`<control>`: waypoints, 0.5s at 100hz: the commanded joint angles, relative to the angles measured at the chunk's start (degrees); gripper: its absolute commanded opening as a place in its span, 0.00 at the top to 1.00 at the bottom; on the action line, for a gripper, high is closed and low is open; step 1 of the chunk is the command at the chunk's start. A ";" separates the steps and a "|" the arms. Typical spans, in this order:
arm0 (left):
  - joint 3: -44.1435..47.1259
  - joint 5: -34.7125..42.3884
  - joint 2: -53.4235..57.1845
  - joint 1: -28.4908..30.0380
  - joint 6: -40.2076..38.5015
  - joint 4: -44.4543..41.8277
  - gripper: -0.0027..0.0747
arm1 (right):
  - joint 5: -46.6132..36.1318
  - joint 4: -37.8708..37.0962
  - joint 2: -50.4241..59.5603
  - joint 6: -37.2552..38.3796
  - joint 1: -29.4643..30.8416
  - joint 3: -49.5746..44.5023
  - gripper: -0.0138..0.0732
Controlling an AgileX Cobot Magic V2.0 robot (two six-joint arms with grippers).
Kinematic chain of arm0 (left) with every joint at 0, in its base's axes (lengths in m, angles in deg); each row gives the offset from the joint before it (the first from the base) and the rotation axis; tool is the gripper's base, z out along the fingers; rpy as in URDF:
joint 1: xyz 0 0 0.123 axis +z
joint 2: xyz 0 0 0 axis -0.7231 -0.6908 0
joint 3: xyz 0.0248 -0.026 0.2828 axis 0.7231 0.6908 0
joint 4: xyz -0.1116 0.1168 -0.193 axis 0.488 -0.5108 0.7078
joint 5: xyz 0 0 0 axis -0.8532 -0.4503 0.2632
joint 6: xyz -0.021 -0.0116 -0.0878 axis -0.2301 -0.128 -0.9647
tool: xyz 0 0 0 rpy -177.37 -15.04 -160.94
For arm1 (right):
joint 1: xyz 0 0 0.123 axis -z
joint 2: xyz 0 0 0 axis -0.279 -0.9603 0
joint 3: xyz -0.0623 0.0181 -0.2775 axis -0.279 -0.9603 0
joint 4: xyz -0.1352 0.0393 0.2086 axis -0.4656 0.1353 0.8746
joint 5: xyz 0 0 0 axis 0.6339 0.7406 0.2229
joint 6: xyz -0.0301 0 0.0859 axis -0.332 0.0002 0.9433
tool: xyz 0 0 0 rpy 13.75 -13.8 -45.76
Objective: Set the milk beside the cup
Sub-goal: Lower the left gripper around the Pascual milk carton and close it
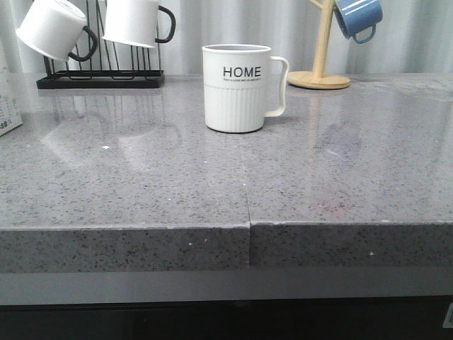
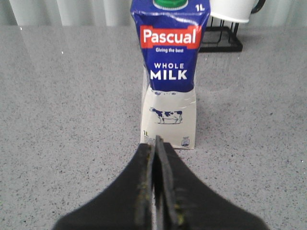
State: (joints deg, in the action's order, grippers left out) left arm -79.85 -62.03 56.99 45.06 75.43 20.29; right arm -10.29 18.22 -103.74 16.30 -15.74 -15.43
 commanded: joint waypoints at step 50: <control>-2.46 6.68 -5.90 0.04 2.04 -0.48 0.07 | -4.07 -0.67 -0.14 0.09 0.30 1.52 0.98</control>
State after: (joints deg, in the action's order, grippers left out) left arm -80.15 -61.35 52.55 45.06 77.38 20.00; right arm -10.29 18.22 -103.74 16.30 -15.74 -15.43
